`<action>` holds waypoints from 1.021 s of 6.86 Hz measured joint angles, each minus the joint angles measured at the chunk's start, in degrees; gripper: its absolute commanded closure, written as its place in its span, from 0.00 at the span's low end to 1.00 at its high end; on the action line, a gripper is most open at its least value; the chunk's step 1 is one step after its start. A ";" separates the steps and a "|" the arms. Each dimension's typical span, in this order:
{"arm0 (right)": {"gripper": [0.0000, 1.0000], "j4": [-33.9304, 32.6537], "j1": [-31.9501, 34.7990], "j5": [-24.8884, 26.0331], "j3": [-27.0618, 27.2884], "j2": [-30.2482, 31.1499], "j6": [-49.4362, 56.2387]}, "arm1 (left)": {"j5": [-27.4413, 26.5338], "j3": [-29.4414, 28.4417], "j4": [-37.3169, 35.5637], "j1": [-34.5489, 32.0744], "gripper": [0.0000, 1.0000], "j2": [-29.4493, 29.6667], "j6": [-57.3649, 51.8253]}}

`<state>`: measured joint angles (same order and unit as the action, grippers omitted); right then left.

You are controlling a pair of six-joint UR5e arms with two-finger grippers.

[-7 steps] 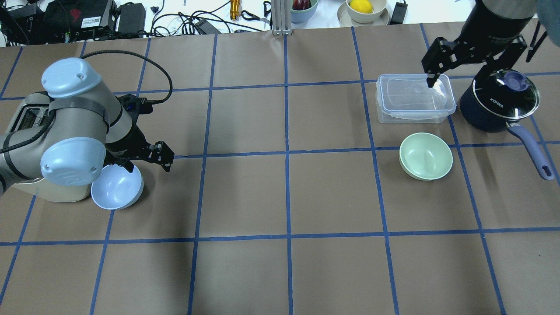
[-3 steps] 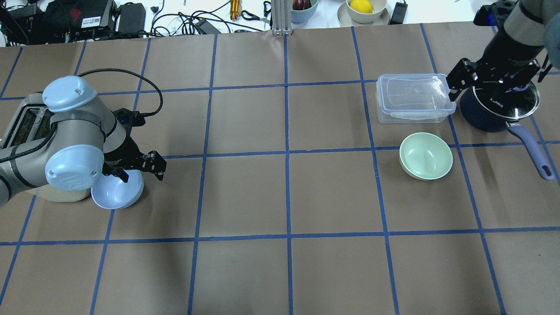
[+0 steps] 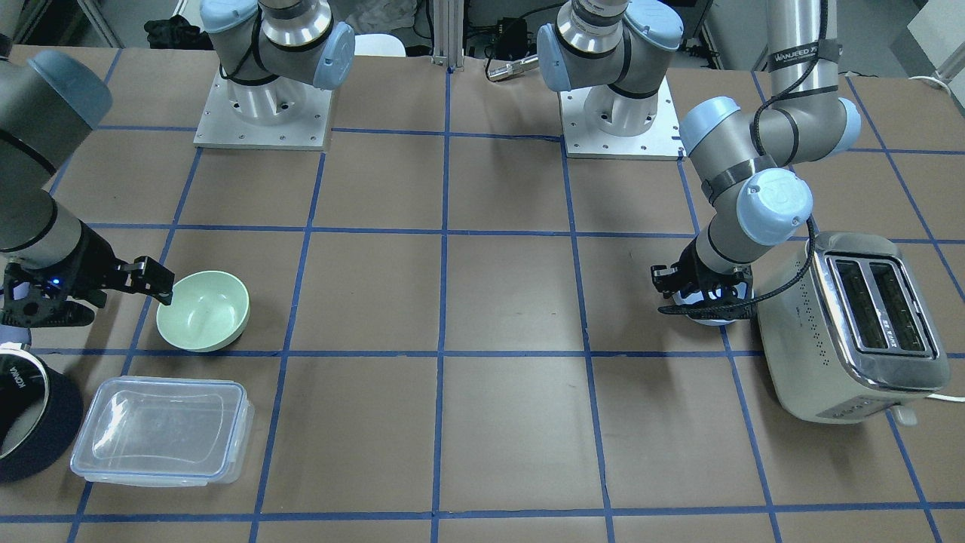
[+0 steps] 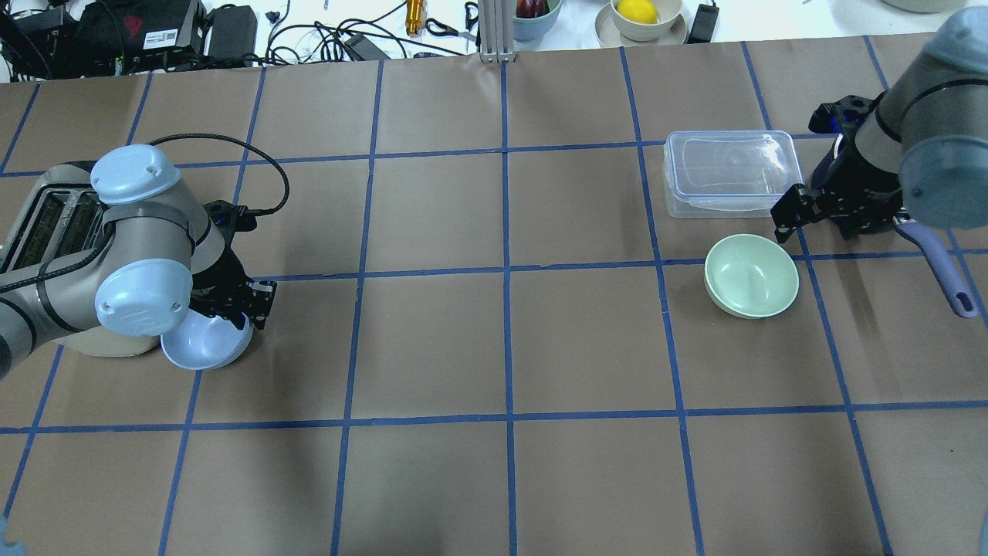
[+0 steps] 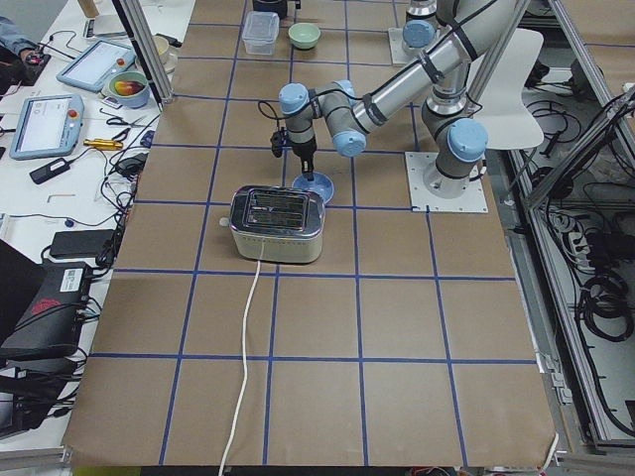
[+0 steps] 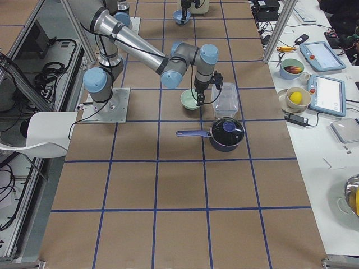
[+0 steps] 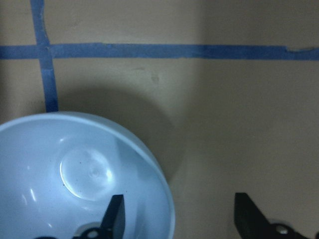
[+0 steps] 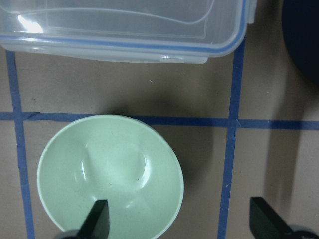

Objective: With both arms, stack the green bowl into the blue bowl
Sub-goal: 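Grasp the blue bowl rim with left gripper while right gripper grasps green bowl rim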

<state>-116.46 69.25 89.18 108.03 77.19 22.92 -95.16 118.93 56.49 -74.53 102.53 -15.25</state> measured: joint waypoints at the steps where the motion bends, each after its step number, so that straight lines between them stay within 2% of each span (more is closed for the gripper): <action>1: 0.05 -2.10 -0.04 -0.01 1.21 -2.43 0.20 | -1.21 -0.40 -0.13 -0.24 1.00 -0.05 0.03; 2: 0.45 -2.94 -0.06 0.01 1.72 -4.26 0.17 | -3.00 -1.63 -0.05 -1.51 1.00 -0.31 1.05; 3: 0.96 -3.25 -0.08 0.01 2.01 -5.58 0.09 | -3.58 -4.14 0.65 -5.18 1.00 -0.35 5.32; 4: 1.00 -3.24 -0.08 0.02 2.16 -6.42 0.14 | -2.23 -7.28 1.40 -10.44 1.00 0.38 12.32; 7: 1.00 -1.55 -0.10 0.82 1.70 -6.30 0.49 | 5.24 -17.81 1.74 -26.25 1.00 5.73 33.96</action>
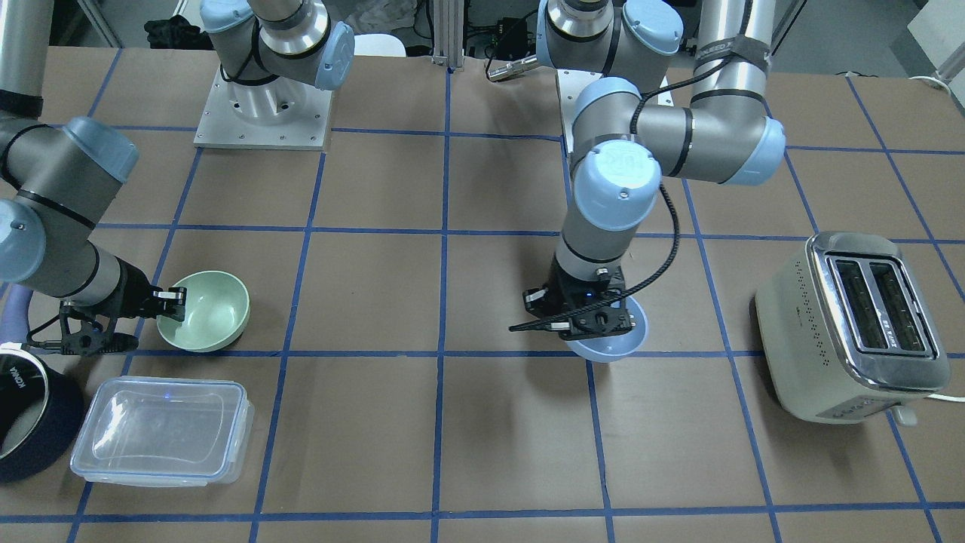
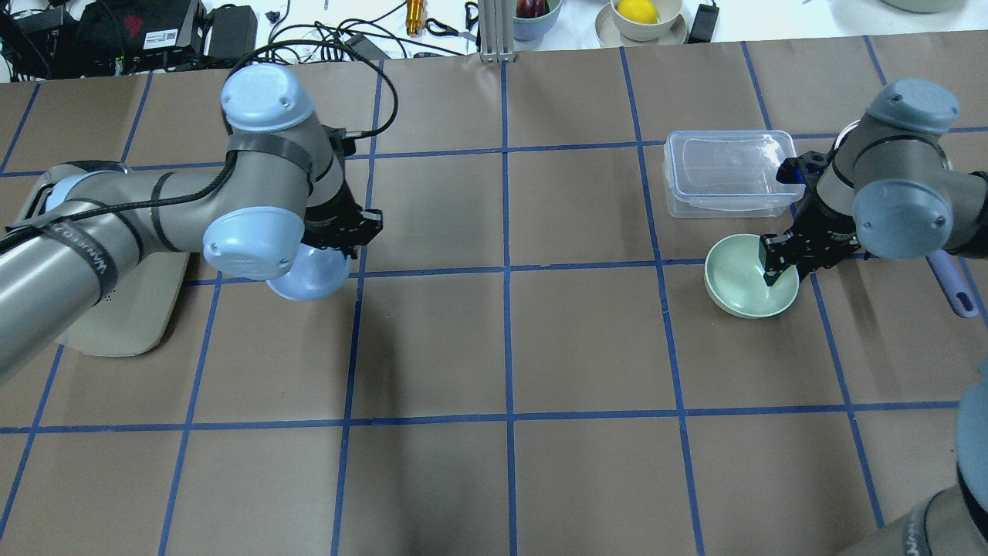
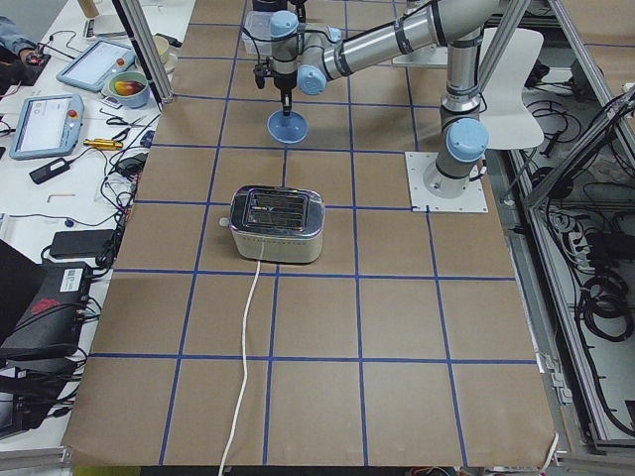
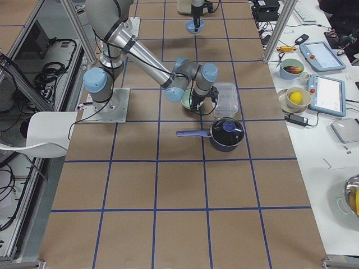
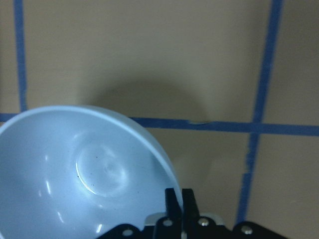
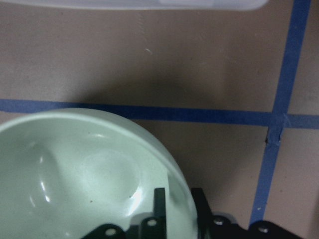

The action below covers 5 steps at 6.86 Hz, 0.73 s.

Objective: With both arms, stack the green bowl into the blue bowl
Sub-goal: 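Grasp the blue bowl rim with left gripper while right gripper grasps green bowl rim, then carry the blue bowl to table center with left gripper while right lifts green bowl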

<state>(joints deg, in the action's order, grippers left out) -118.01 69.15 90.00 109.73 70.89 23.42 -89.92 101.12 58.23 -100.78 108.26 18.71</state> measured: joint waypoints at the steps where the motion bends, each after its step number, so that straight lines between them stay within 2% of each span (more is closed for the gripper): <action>1: 1.00 1.93 -0.02 -0.09 -0.98 0.35 -0.05 | 1.18 -3.71 -0.24 -4.37 1.00 2.58 4.81; 3: 1.00 9.27 0.03 -0.45 -6.27 1.48 -0.18 | 2.69 -9.55 -0.56 -10.38 1.00 7.50 9.15; 4: 1.00 13.27 0.07 -0.59 -10.12 1.63 -0.13 | 2.92 -10.83 -1.46 -12.47 0.89 9.57 10.03; 5: 1.00 17.12 0.19 -1.05 -14.05 1.51 -0.10 | 2.95 -11.26 -3.16 -13.53 0.01 11.31 10.28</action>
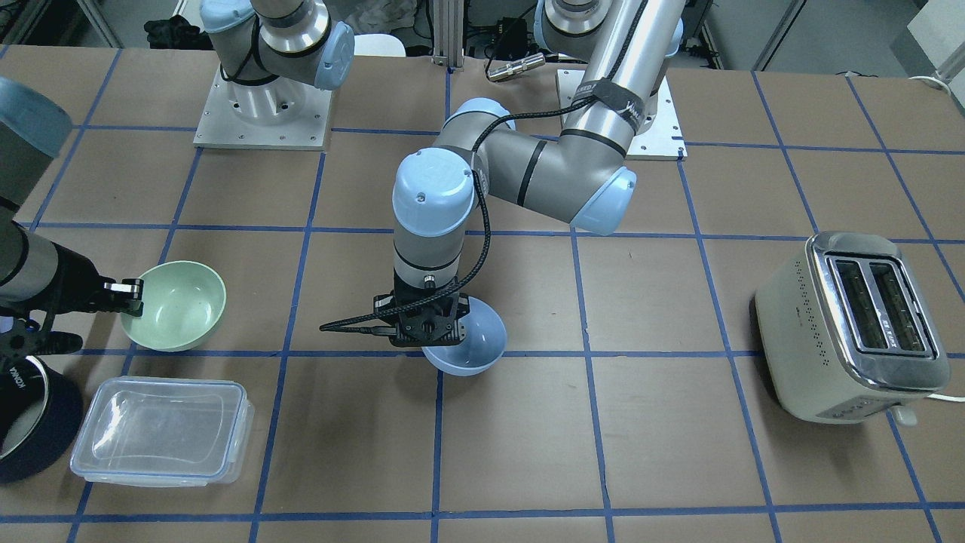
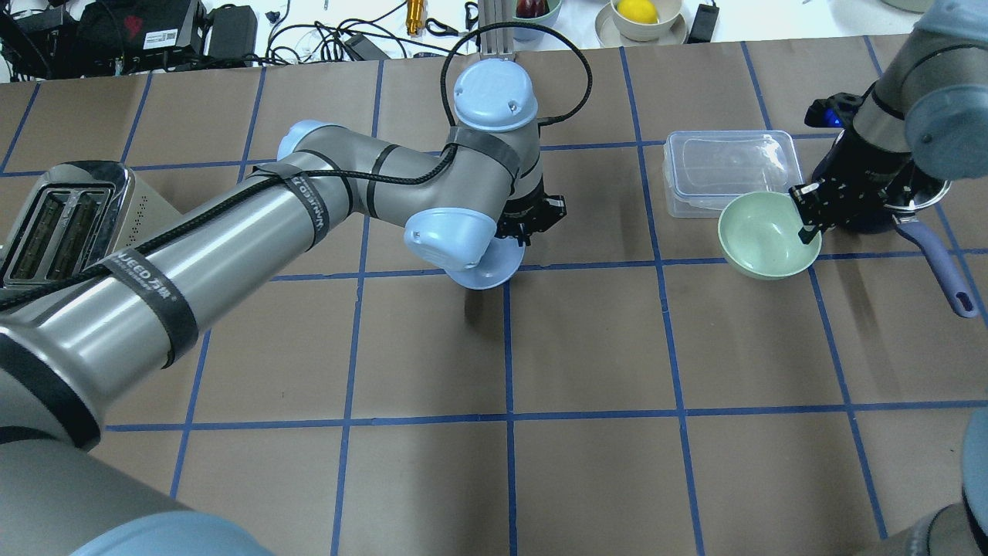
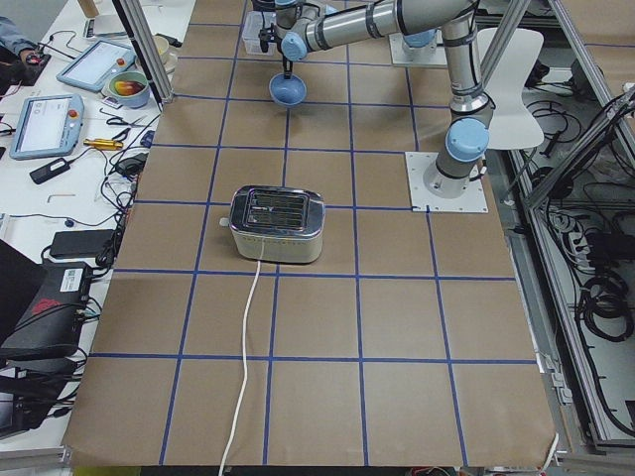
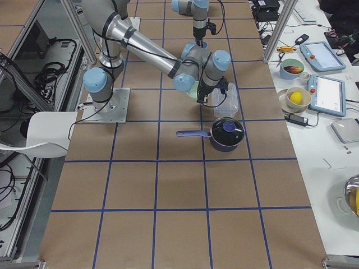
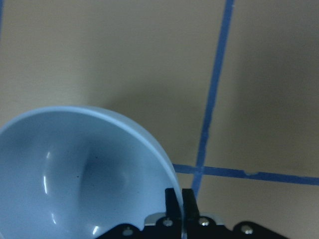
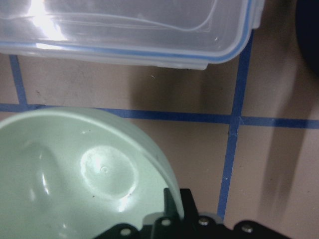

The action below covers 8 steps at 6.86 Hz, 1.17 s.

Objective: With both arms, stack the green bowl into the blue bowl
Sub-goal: 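Carry the blue bowl to table center with left gripper while right lifts green bowl, then move the green bowl over the blue bowl and lower it in with right gripper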

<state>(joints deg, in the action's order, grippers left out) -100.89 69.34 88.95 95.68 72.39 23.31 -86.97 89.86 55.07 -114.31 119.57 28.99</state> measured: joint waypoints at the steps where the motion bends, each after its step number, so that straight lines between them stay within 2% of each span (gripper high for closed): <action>1: 1.00 2.79 0.16 -1.00 -2.89 -0.14 -0.02 | -0.10 -0.41 -0.91 -0.34 0.00 0.72 -0.30; 3: 1.00 5.04 0.55 -3.20 -4.96 0.06 -0.44 | -0.35 -1.21 0.87 2.75 0.00 -1.44 -6.38; 5: 1.00 5.46 3.02 -5.75 -5.71 0.98 -2.70 | -0.13 -1.44 9.24 12.74 0.00 -7.03 -20.58; 6: 1.00 5.47 7.13 -6.36 -6.23 1.57 -6.98 | -0.13 -1.40 14.66 17.94 0.00 -10.63 -27.49; 8: 1.00 3.09 18.15 -9.44 -6.41 1.38 -18.82 | -0.37 -1.23 23.56 23.78 0.00 -17.83 -34.23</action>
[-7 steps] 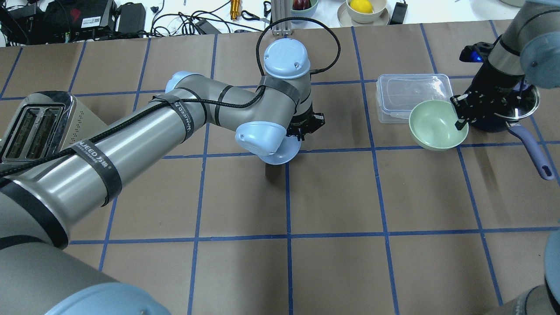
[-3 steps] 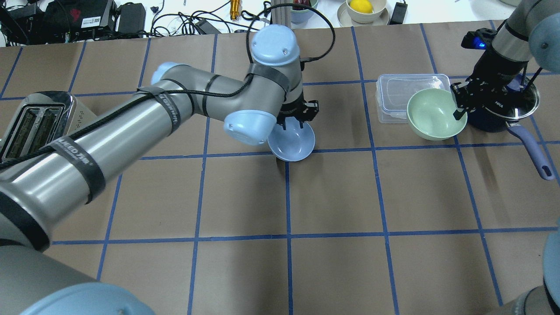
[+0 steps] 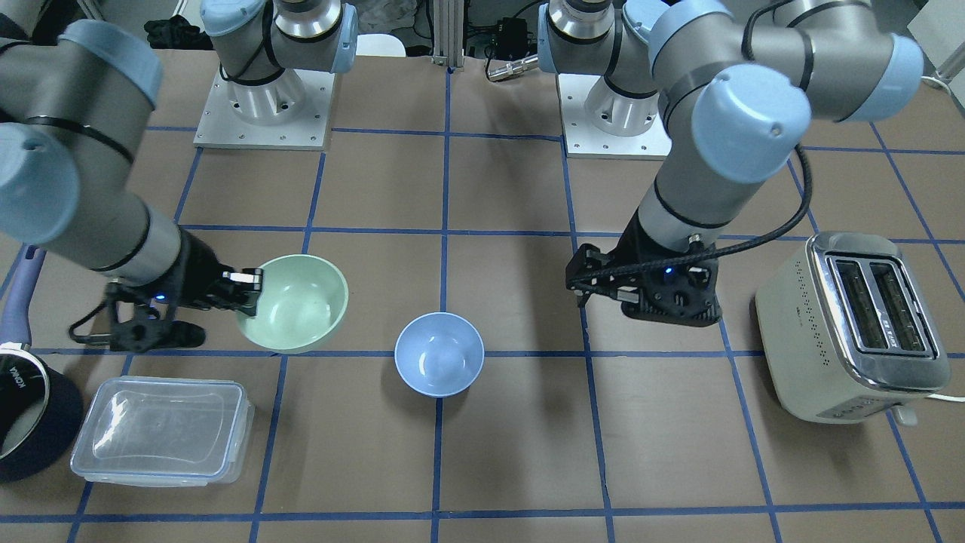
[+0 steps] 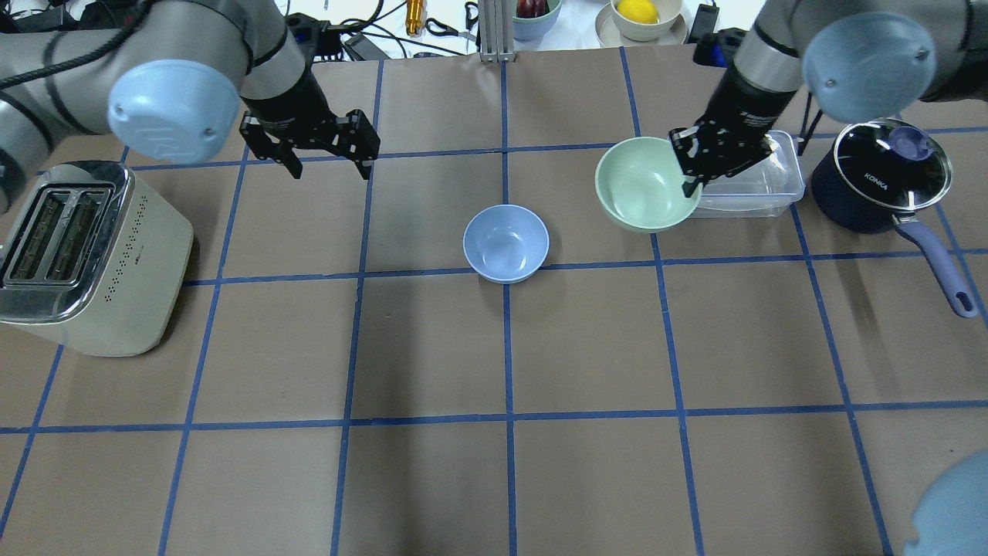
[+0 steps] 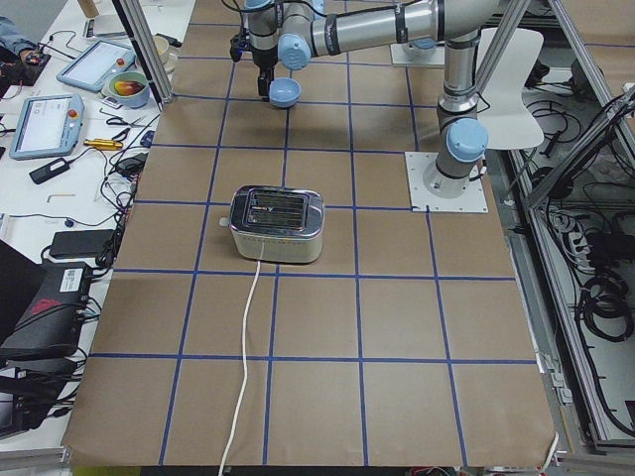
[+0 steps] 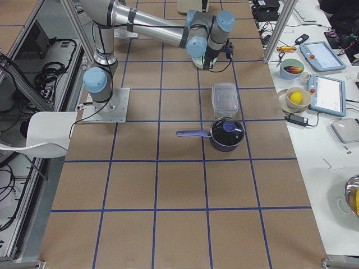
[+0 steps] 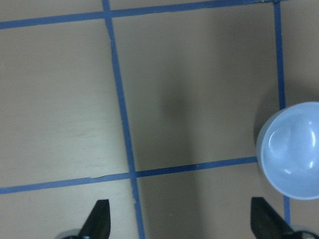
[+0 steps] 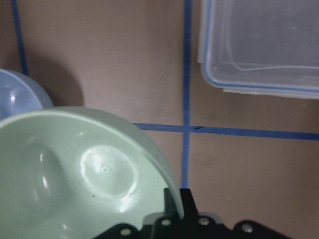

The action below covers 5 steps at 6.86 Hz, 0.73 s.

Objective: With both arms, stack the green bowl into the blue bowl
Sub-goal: 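Move the green bowl over the blue bowl and lower it in with right gripper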

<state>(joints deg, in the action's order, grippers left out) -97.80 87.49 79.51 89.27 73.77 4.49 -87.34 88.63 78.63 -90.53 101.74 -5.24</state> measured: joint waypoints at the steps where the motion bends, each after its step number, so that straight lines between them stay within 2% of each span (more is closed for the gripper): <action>1: 1.00 -3.39 5.11 -1.16 0.23 -1.17 -5.20 | -0.18 0.01 2.82 1.56 0.00 -3.03 -1.30; 3: 1.00 -9.30 12.25 -3.31 0.60 -5.50 -13.21 | -3.23 -0.13 5.63 2.53 0.00 -6.50 1.33; 5: 1.00 -11.62 14.16 -3.68 0.72 -8.47 -15.89 | -2.78 -0.36 6.16 2.49 0.00 -7.62 2.86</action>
<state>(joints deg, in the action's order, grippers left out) -109.42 101.64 75.83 89.99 65.30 -11.40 -90.12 88.27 84.79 -88.04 94.12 -2.38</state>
